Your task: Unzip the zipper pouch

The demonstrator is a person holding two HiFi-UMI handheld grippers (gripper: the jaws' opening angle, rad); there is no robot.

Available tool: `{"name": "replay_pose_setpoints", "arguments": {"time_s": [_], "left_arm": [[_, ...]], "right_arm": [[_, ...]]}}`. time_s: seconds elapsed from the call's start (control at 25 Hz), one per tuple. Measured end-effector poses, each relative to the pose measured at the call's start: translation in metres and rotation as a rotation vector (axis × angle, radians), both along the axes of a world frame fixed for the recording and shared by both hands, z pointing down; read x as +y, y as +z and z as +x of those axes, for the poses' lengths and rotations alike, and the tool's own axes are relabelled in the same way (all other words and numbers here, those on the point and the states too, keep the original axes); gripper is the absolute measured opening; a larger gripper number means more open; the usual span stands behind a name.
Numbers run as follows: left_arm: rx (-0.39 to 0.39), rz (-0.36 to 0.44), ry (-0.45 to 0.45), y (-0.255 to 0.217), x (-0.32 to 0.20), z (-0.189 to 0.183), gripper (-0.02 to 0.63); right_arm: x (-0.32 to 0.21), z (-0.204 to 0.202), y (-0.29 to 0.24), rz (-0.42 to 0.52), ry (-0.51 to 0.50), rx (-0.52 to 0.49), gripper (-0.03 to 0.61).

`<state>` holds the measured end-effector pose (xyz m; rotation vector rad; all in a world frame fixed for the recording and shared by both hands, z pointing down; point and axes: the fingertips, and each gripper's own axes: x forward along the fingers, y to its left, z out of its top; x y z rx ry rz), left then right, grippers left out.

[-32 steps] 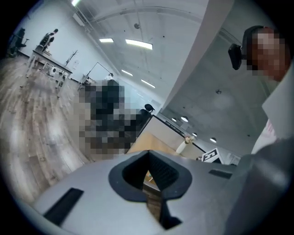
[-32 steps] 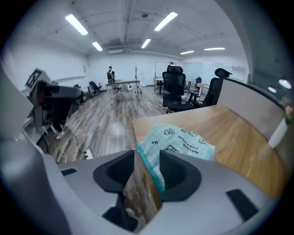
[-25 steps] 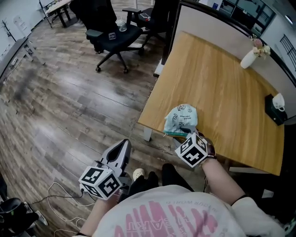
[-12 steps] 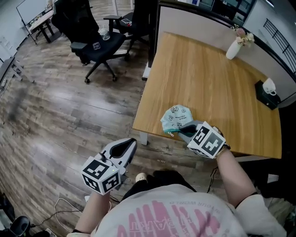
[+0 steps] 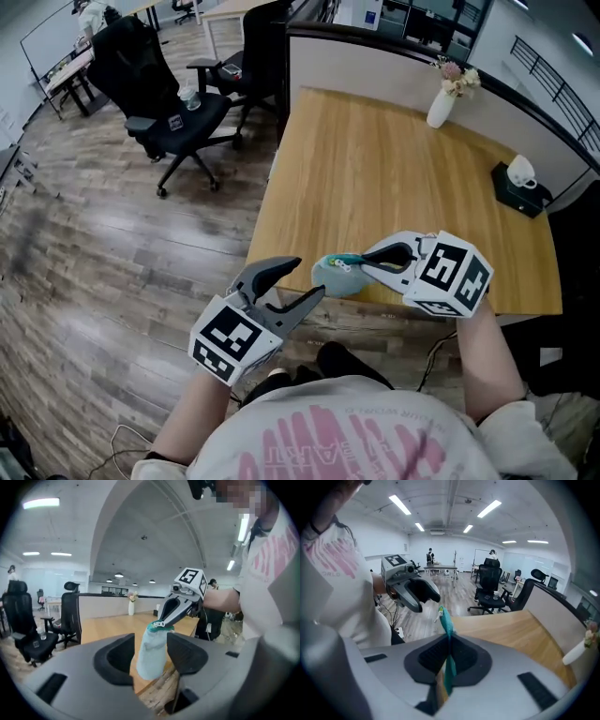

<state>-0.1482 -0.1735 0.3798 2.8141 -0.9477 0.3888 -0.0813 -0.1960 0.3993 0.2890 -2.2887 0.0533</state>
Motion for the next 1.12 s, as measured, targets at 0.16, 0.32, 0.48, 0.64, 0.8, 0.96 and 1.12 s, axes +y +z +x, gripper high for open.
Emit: {"name": "replay_pose_setpoints", "arguments": {"time_s": [0.16, 0.32, 0.48, 0.64, 0.8, 0.96, 1.12], "left_arm": [[-0.038, 0.106, 0.059, -0.024, -0.002, 0.029, 0.222], [0.086, 0.122, 0.134, -0.052, 0.012, 0.042, 0.164], [0.076, 0.155, 0.145, -0.064, 0.015, 0.048, 0.132], [0.102, 0.176, 0.096, -0.079, 0.012, 0.047, 0.009], [0.132, 0.128, 0.038, -0.08, 0.007, 0.041, 0.006], [0.111, 0.157, -0.043, -0.086, 0.003, 0.034, 0.006], [0.095, 0.206, -0.093, -0.096, 0.001, 0.033, 0.006]], "right_arm": [[0.021, -0.005, -0.036, 0.02, -0.073, -0.096, 0.012], [0.033, -0.008, -0.066, 0.059, -0.108, -0.177, 0.012], [0.037, -0.011, -0.086, 0.078, -0.103, -0.241, 0.012], [0.034, -0.01, -0.1, 0.069, -0.07, -0.308, 0.014], [0.022, -0.004, -0.113, 0.065, 0.059, -0.428, 0.059], [0.023, 0.01, -0.141, 0.014, 0.19, -0.645, 0.156], [0.027, 0.0, -0.147, -0.086, 0.229, -0.787, 0.098]]}}
